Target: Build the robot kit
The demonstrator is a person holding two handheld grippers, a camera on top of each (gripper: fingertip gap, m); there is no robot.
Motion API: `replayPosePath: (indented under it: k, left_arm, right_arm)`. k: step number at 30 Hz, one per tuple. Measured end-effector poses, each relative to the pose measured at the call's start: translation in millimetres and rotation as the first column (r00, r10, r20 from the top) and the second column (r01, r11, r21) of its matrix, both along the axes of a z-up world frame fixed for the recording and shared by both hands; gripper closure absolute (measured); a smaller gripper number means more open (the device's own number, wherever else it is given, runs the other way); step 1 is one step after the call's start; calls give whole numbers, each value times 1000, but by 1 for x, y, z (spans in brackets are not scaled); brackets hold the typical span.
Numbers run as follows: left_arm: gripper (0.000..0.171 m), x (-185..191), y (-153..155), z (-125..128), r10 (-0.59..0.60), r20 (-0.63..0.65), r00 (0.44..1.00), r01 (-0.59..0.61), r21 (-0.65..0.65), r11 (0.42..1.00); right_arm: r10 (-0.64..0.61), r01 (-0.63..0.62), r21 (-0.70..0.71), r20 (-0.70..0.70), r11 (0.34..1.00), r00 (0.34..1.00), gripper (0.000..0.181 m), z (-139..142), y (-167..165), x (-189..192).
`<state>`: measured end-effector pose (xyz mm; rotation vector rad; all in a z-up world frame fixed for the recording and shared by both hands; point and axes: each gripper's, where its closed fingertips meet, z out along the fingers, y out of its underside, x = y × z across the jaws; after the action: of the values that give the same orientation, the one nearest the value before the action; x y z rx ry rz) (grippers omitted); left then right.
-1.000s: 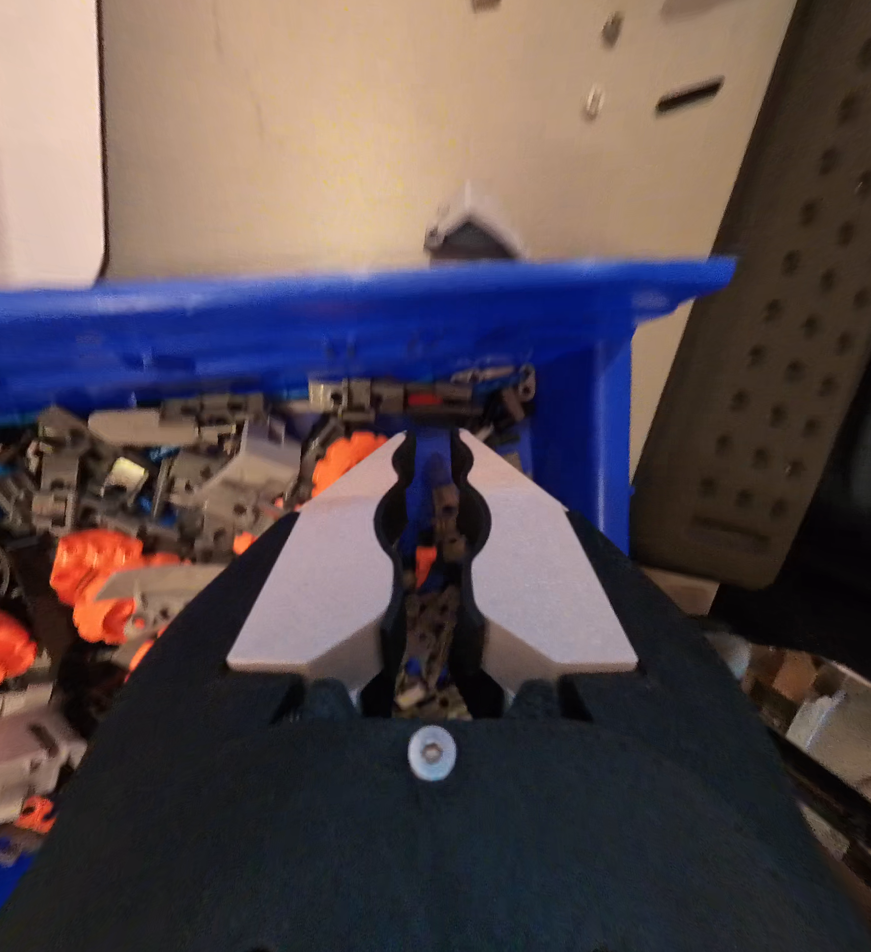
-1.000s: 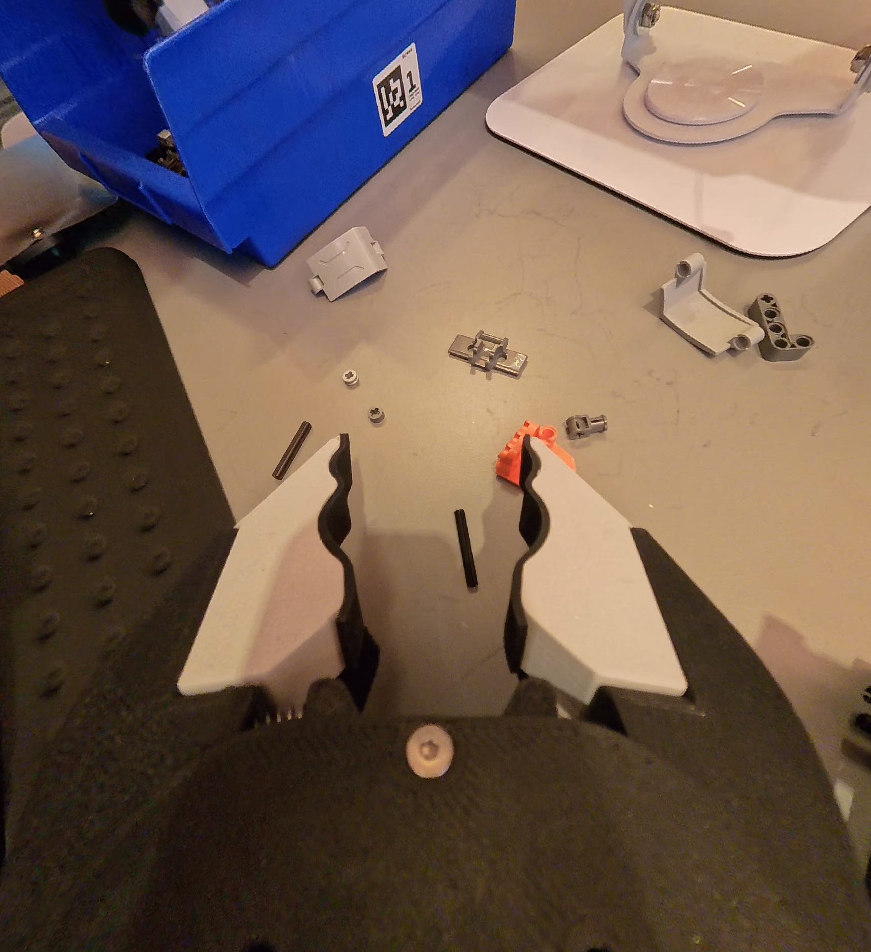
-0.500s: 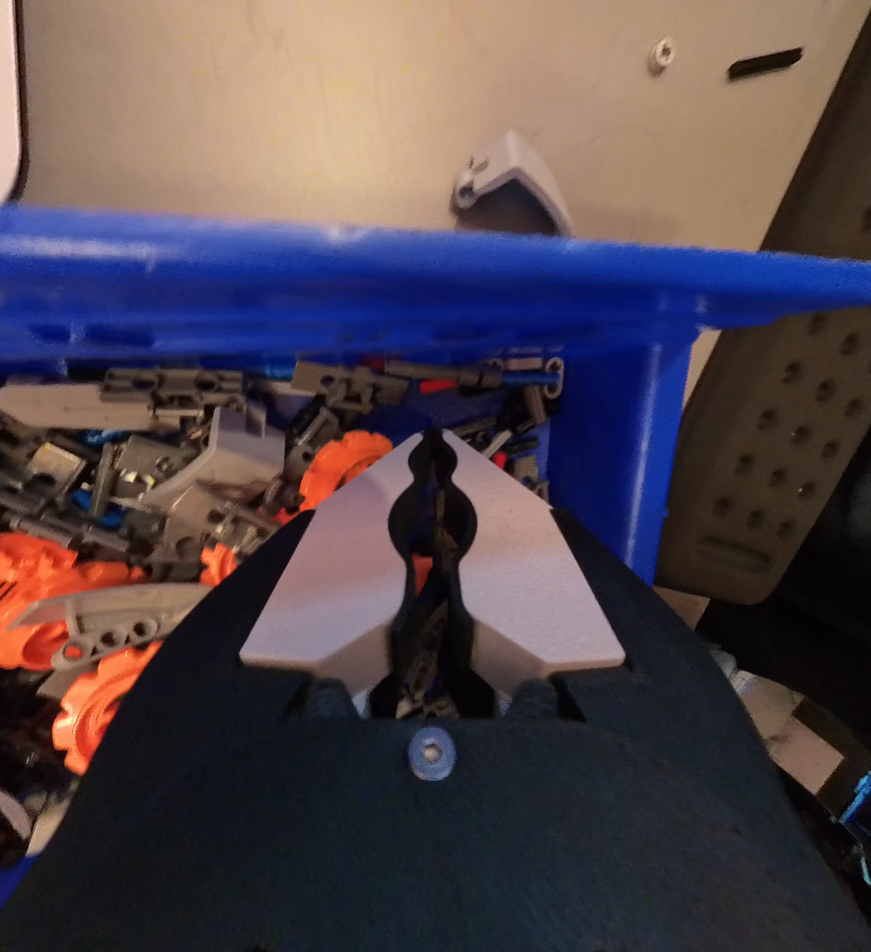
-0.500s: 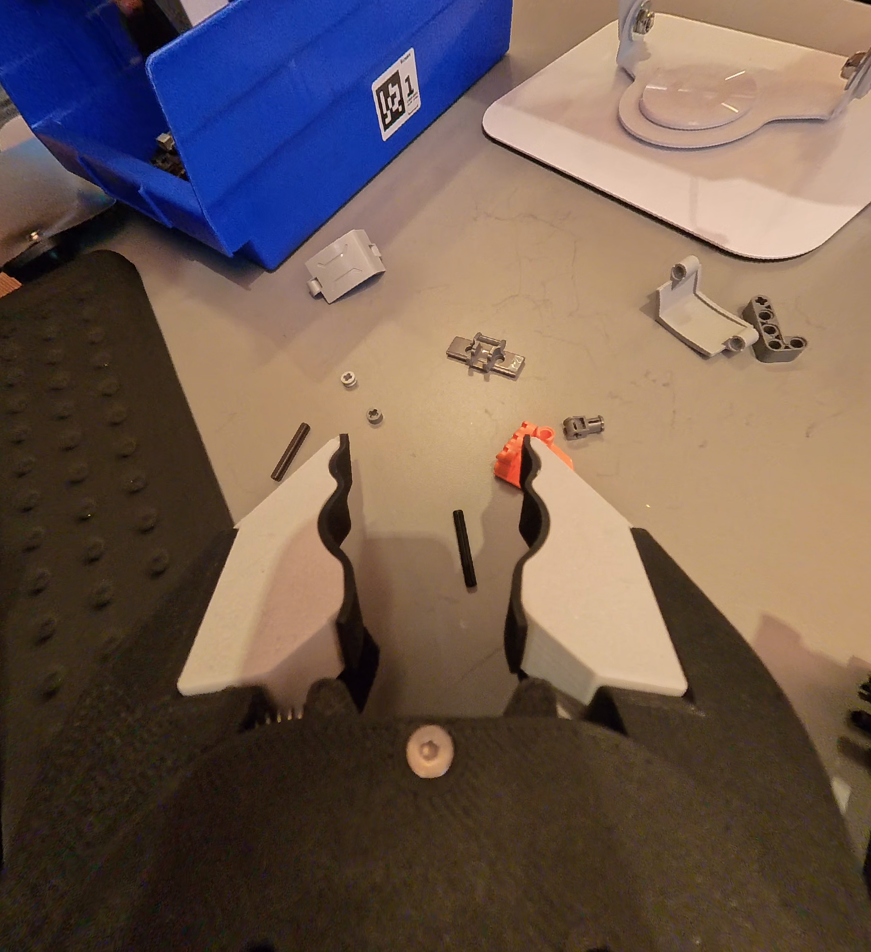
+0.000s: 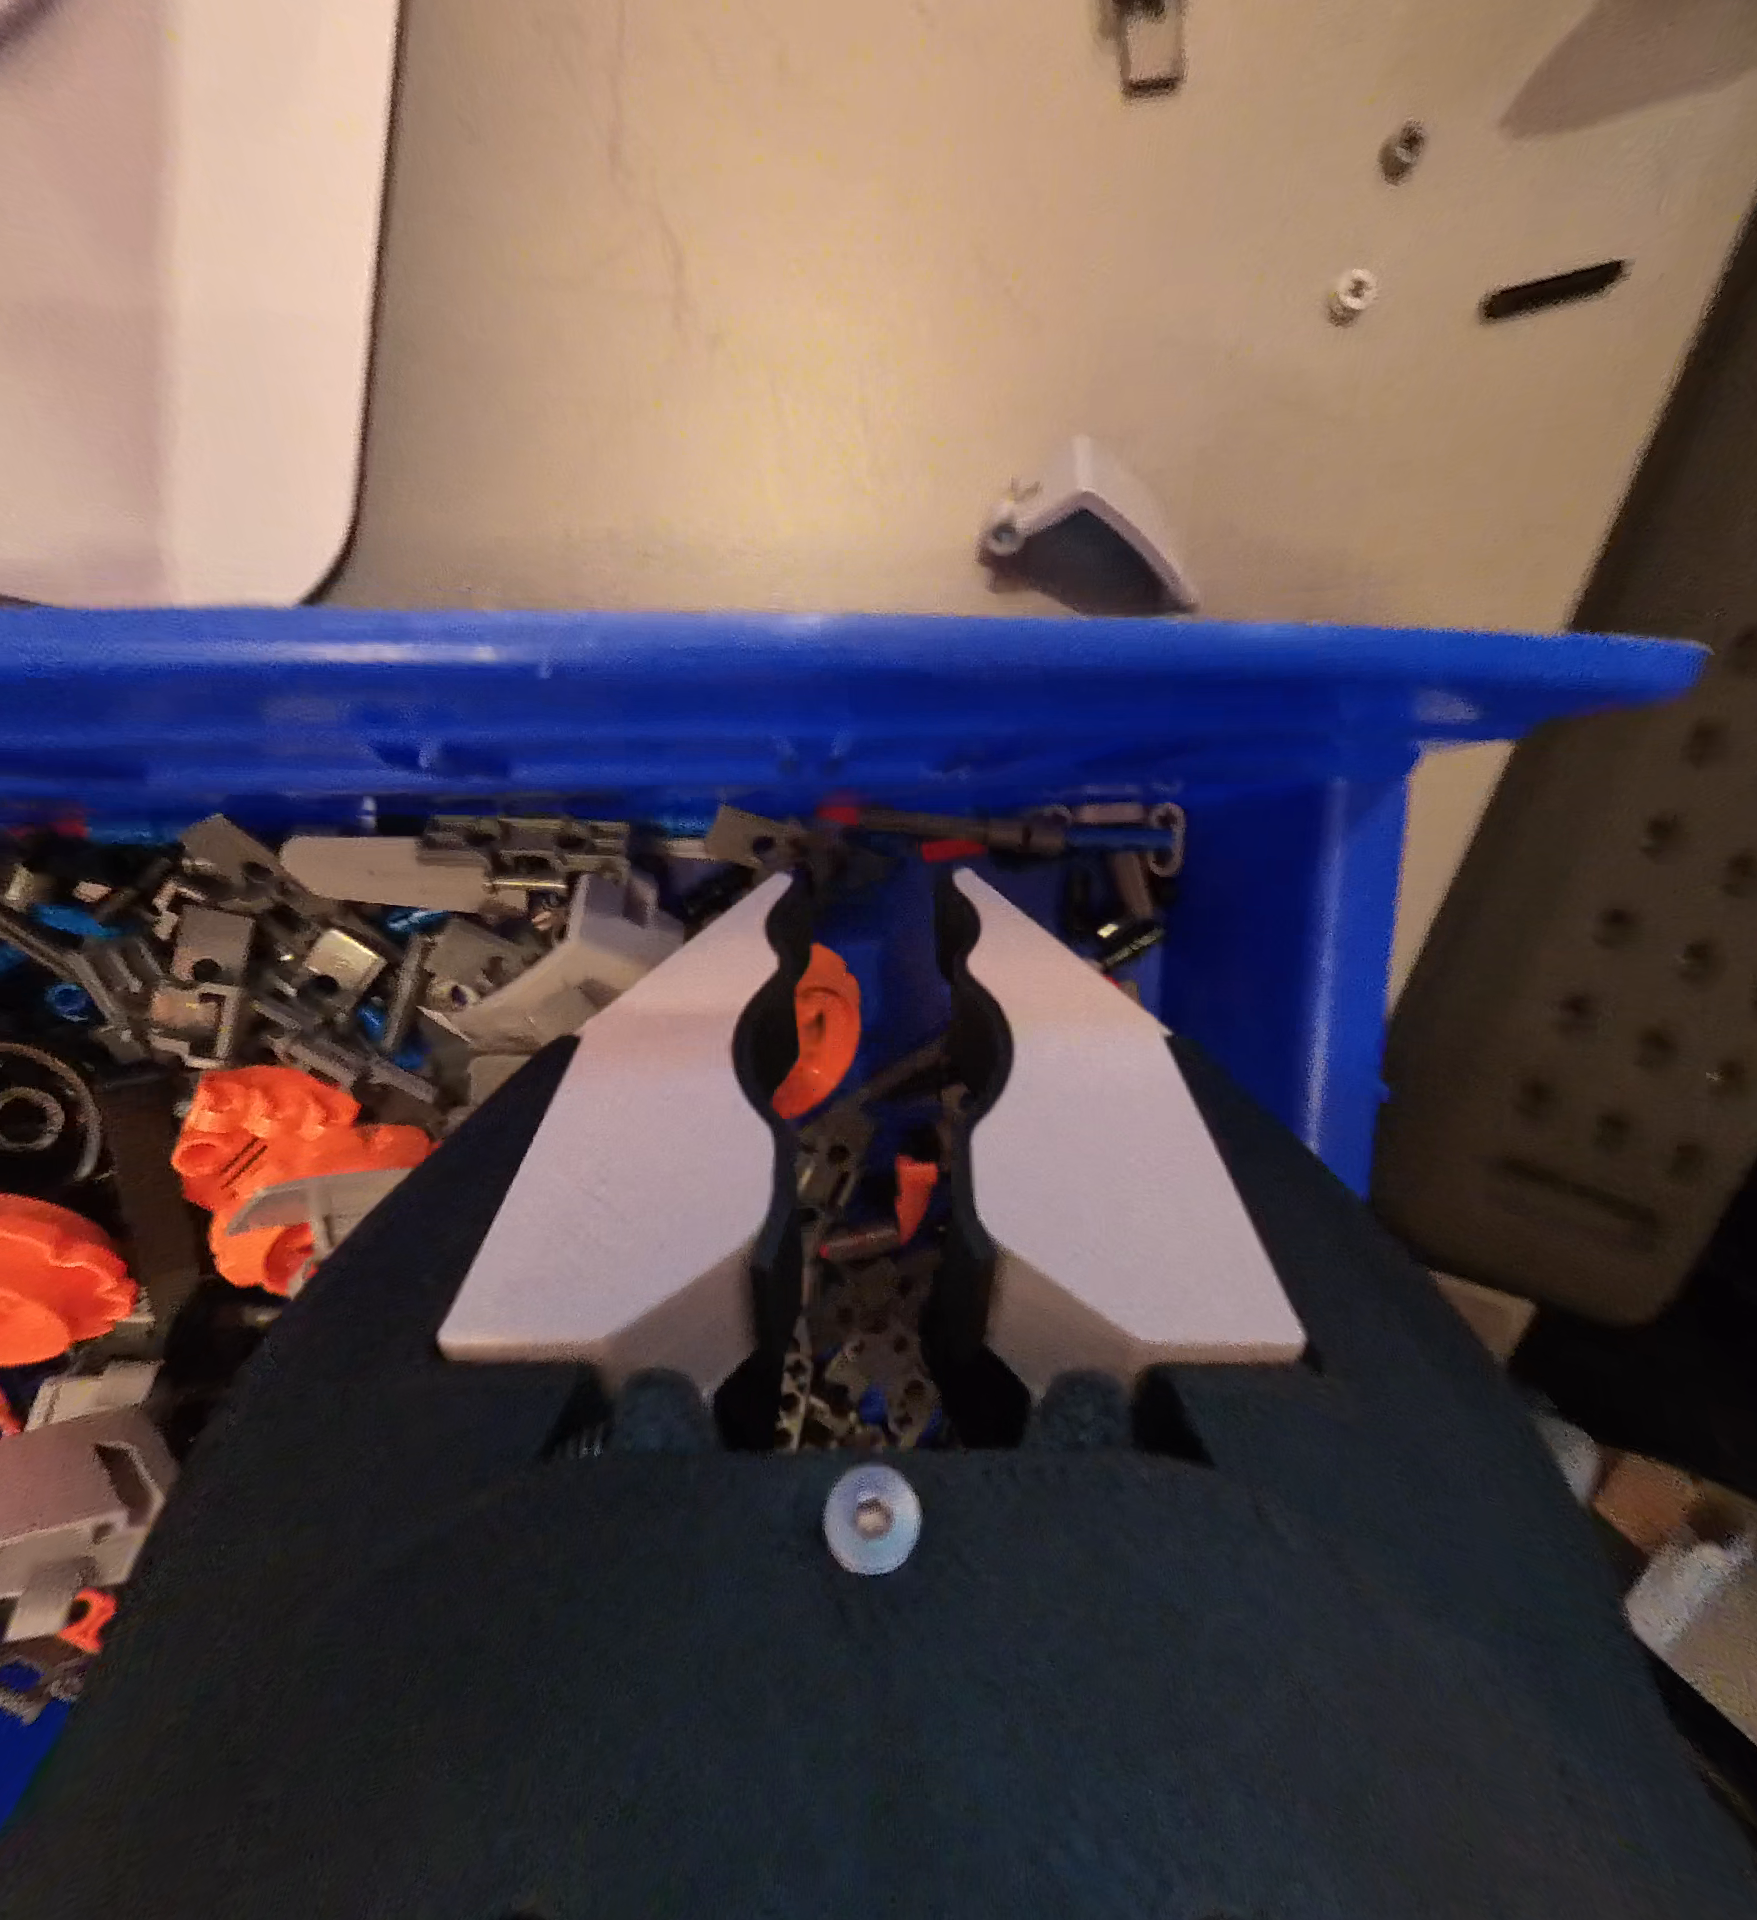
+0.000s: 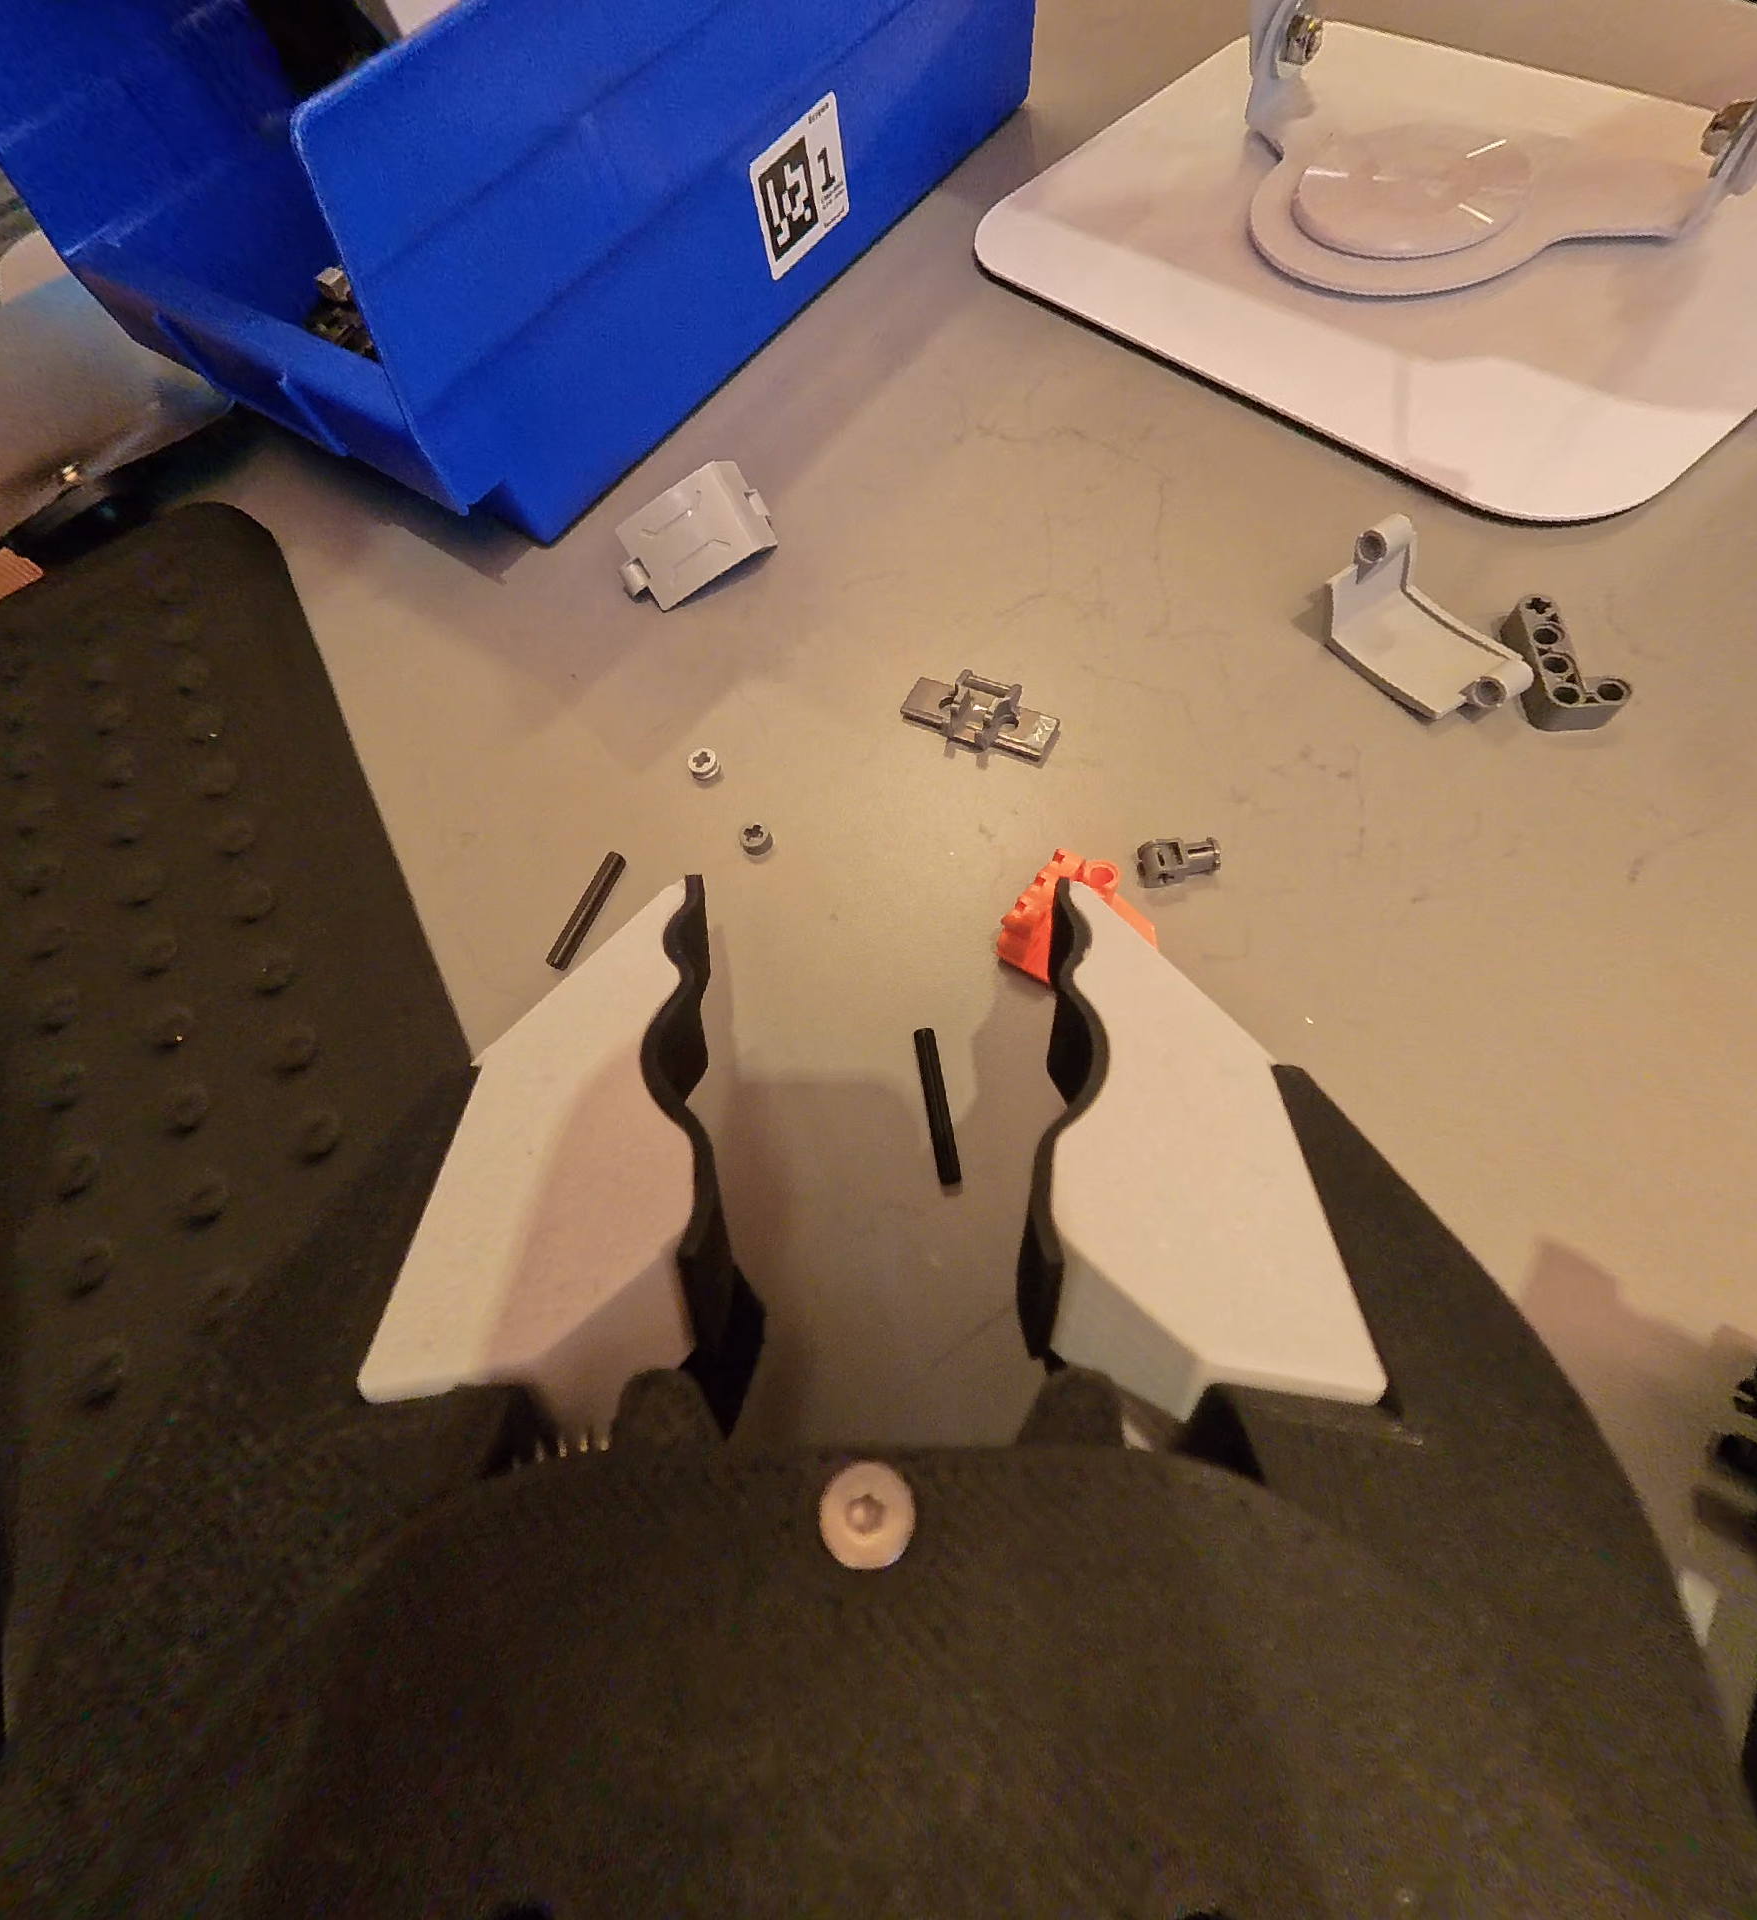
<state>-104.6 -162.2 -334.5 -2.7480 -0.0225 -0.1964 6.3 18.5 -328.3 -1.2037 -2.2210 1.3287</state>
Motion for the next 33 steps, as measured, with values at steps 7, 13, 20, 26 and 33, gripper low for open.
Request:
replayPosePath:
  k: [7,13,20,26,33]
  left_arm:
    - [140,-5,-21,-18,12,-16,1000,-14,-149,989]
    - [139,-15,-47,-16,79,-36,996,-85,-219,972]
    - [133,-15,-7,8,6,-81,997,-9,-27,1000]
    - [122,-14,-8,-10,-13,-10,1000,12,-86,996]
    - [122,-16,-37,-14,54,3,999,-52,-178,983]
  right_arm:
    - [-2,2,-5,-6,1000,1000,117,1,0,0]
    - [0,0,-5,-8,1000,1000,117,2,0,0]
    - [2,-2,-3,-11,1000,1000,117,2,0,1]
    - [-1,1,-4,-17,1000,1000,117,3,0,1]
    - [-1,1,-6,-21,1000,1000,116,3,0,1]
